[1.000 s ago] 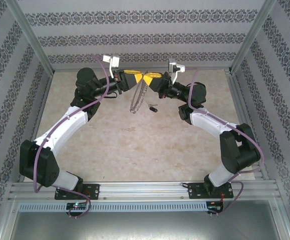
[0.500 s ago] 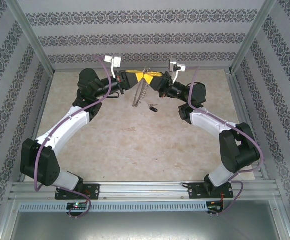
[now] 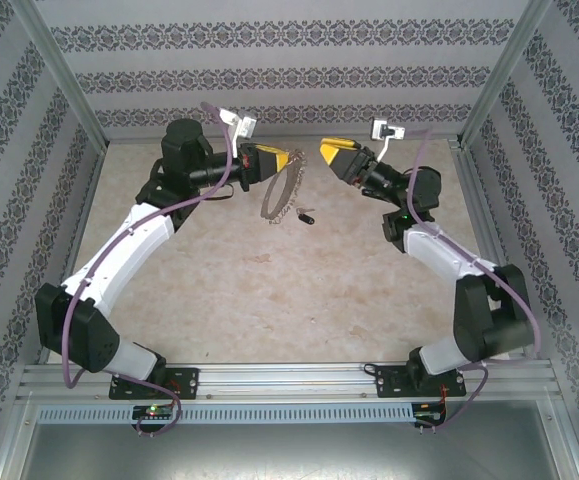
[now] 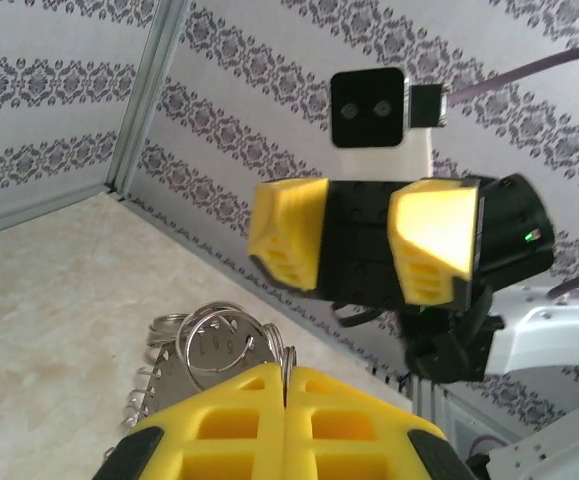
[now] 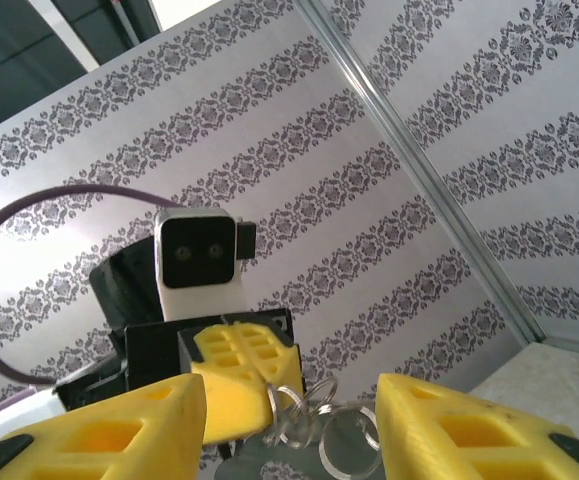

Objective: Put the keys on the keyring

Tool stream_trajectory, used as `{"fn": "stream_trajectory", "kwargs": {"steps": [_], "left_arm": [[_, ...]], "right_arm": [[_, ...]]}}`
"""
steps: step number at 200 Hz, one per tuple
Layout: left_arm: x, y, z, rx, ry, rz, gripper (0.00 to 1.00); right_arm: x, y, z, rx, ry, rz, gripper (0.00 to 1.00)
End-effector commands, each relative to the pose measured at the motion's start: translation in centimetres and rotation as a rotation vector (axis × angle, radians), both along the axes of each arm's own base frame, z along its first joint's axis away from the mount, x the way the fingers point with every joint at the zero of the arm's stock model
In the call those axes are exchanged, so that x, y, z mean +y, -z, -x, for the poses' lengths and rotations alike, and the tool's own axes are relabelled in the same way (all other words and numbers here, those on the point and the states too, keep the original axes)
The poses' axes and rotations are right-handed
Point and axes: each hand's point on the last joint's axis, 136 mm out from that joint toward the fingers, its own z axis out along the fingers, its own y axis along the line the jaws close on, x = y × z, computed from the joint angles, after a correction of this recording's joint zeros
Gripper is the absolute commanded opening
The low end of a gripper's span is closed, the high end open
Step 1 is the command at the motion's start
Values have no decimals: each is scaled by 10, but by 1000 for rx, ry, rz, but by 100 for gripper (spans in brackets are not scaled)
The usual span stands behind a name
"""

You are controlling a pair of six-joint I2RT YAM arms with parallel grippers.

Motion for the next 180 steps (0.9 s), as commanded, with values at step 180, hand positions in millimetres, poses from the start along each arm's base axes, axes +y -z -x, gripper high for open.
{"fn": "stream_trajectory", "kwargs": {"steps": [180], "left_arm": [[8,-1,22,-137,41,-281,0]], "right_arm": [[69,32,53,176,-201,18,34]]}}
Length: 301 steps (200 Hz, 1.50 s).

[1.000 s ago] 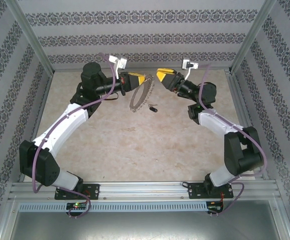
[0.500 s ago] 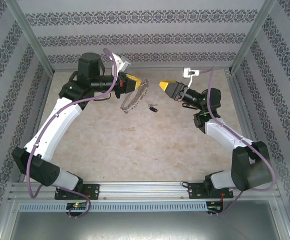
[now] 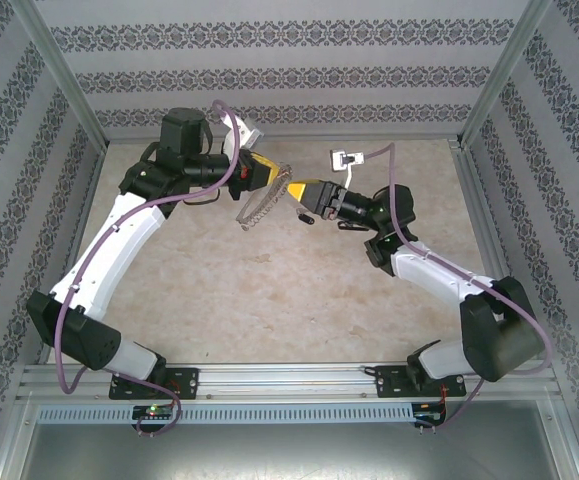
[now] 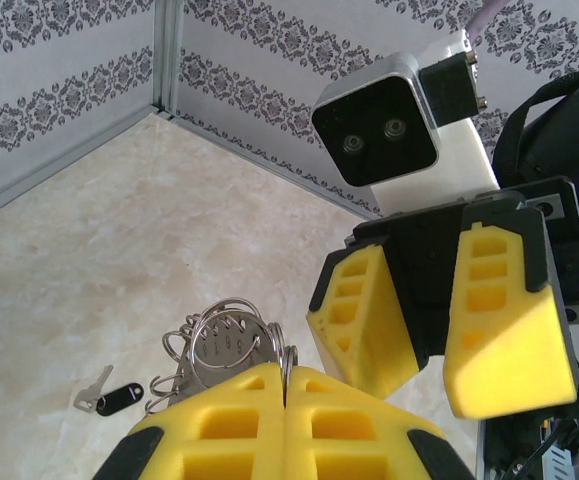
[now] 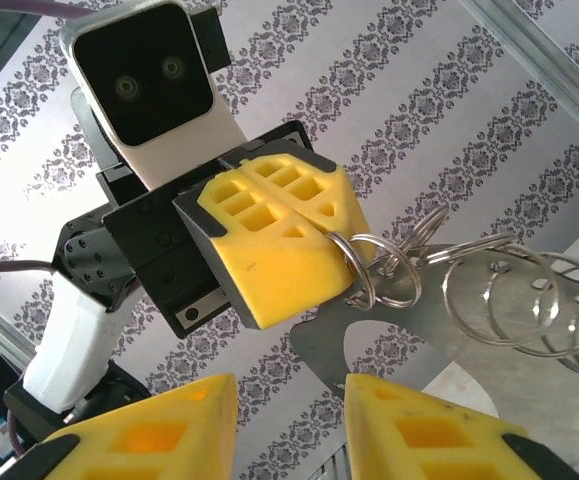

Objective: Put the keys on the keyring

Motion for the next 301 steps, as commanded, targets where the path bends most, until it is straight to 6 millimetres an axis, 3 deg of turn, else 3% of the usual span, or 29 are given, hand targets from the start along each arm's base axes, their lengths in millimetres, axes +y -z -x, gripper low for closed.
{"fn": "stream_trajectory", "kwargs": {"steps": [1,101,175,254,301], "left_arm": [[-7,-17,4,-60,23,16,0],[-14,-13,11,-48,43,31,0],[-15,-7,8,-42,39,24,0],[-15,-3,7,-36,38,17,0],[-15,-1,5,-36,29,12,0]], "right_arm": [[3,-14,-4,-57,22,-35,34],[5,-28,-15,-90,52,-58,38],[3,-34,-11,-115,52,-61,25],[-8,-35,-10,-125,89,-61,36],[-11,-35,-7,-134,92,-58,16]]}}
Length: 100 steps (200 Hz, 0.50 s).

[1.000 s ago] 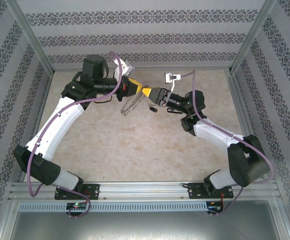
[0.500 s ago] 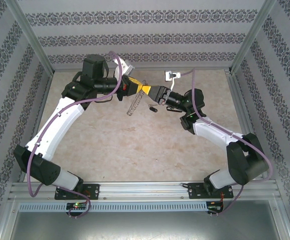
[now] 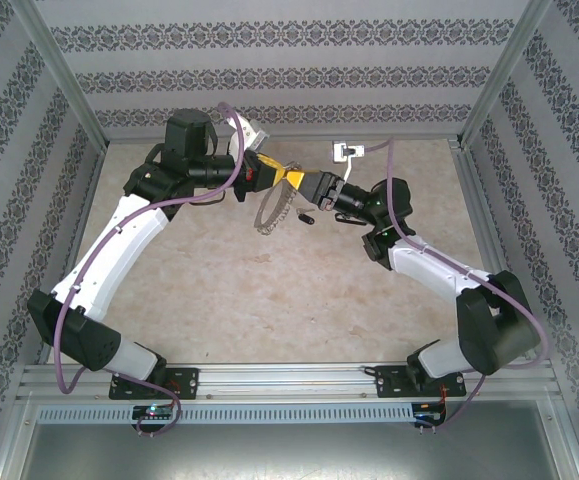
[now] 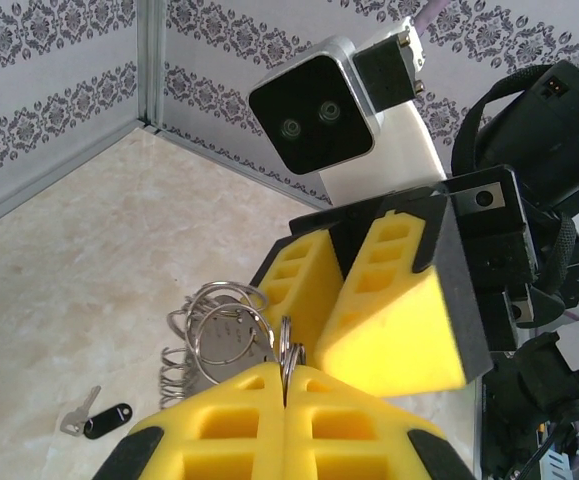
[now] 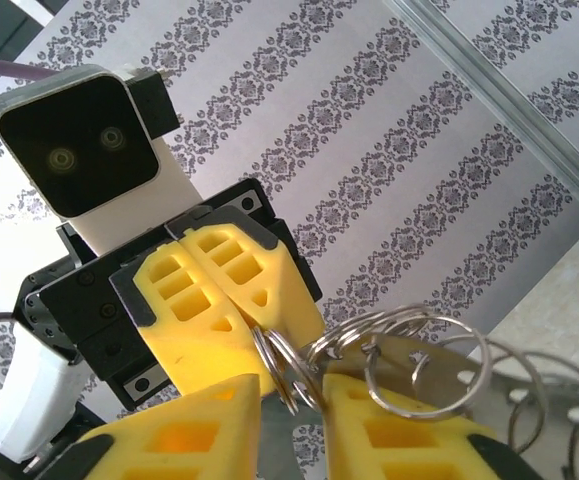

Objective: Put the keys on the keyring

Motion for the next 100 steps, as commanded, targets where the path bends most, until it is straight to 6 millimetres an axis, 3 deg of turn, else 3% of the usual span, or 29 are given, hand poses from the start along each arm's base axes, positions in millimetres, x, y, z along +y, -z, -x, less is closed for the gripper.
{"fn": "stream_trajectory", "kwargs": {"steps": [1,29,43,53,100], "left_arm": [[-4,3,1,-12,5,-3,0],[-4,2,0,-14,5,2,0],[-5,4,0,-9,7,0,0],[-4,5,0,-7,6,-1,0],[-5,7,0,-3,9,-2,0]], "right_arm": [[-11,-28,14,-119,17,-42,16],[-12,-27,15,-121,22,-44,18],[-13,-27,16,-124,27,-47,33],[-15,-28,16,-129,34,-48,36],[-15,-34,20,-155,20,-49,17]]}}
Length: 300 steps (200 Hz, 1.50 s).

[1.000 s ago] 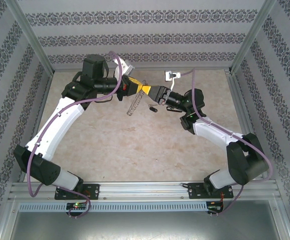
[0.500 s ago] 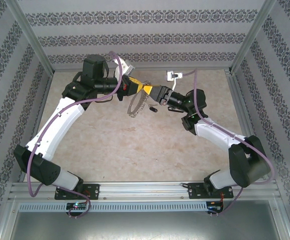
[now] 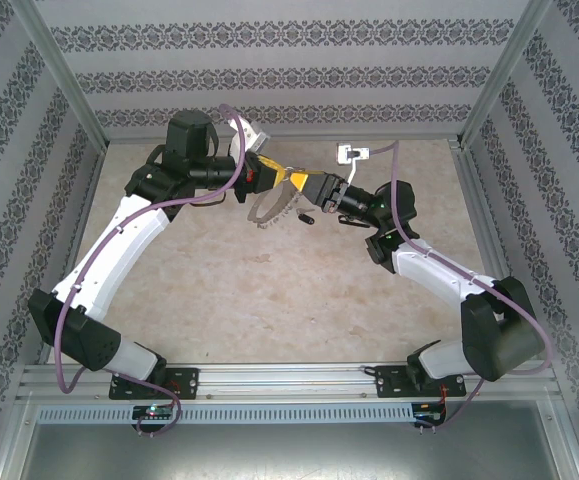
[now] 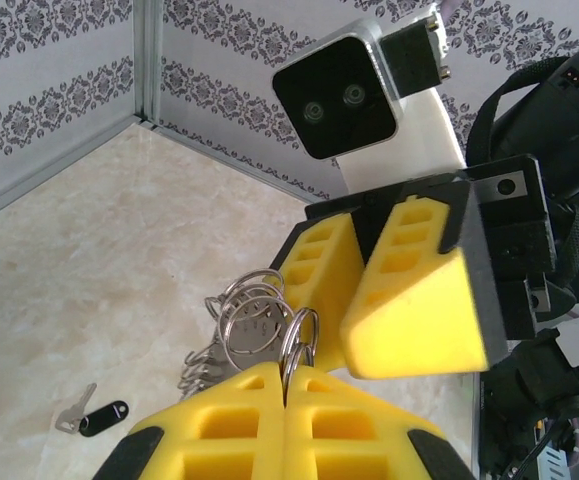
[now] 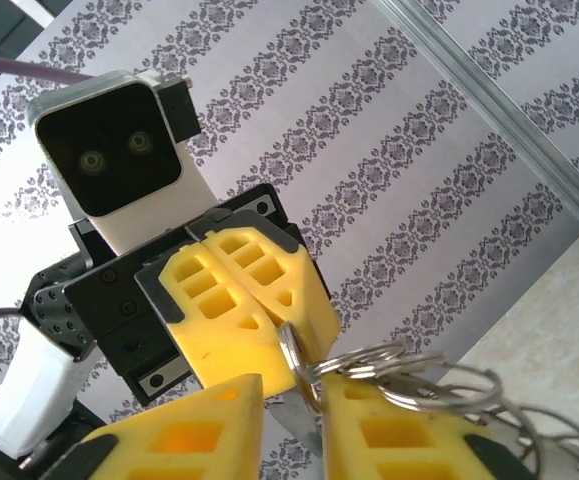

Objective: Put the keys on the keyring

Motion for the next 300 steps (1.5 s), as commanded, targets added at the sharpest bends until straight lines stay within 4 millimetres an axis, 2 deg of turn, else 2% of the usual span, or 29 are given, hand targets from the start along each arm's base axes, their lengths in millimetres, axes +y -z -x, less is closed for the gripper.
{"fn": "stream_trajectory", "kwargs": {"steps": [1,9,18,23,55,115,147,179,231,238,261,279,300], "left_arm": [[-4,3,0,-11,4,0,0],[-4,2,0,-12,6,2,0],[-5,3,0,-7,10,7,0],[-6,2,1,-6,13,11,0],[-8,-2,3,1,34,39,0],[-10,-7,6,9,43,77,0],[-9,-2,3,22,18,75,0],[-7,4,1,32,-5,69,0],[-6,4,-2,36,-25,80,0],[-5,2,-3,34,-36,83,6],[0,-8,-4,4,-76,94,33],[10,-22,-5,-25,-123,115,53],[22,-39,-3,-35,-153,164,65]], "right_arm": [[-7,-32,17,-132,-3,-50,17],[-7,-32,16,-133,-4,-49,22],[-6,-31,16,-130,-5,-48,33],[-6,-30,14,-127,-2,-48,36],[-4,-25,7,-113,5,-46,36],[4,-17,-6,-102,-12,-40,21],[8,-13,-7,-98,-23,-37,20],[11,-12,-8,-100,-24,-38,0],[14,-16,-9,-125,-32,-36,0],[15,-17,-8,-136,-38,-33,0],[13,-22,-7,-180,-46,-21,0],[8,-26,-7,-210,-43,-16,0],[3,-31,-7,-253,-51,-15,0]]}}
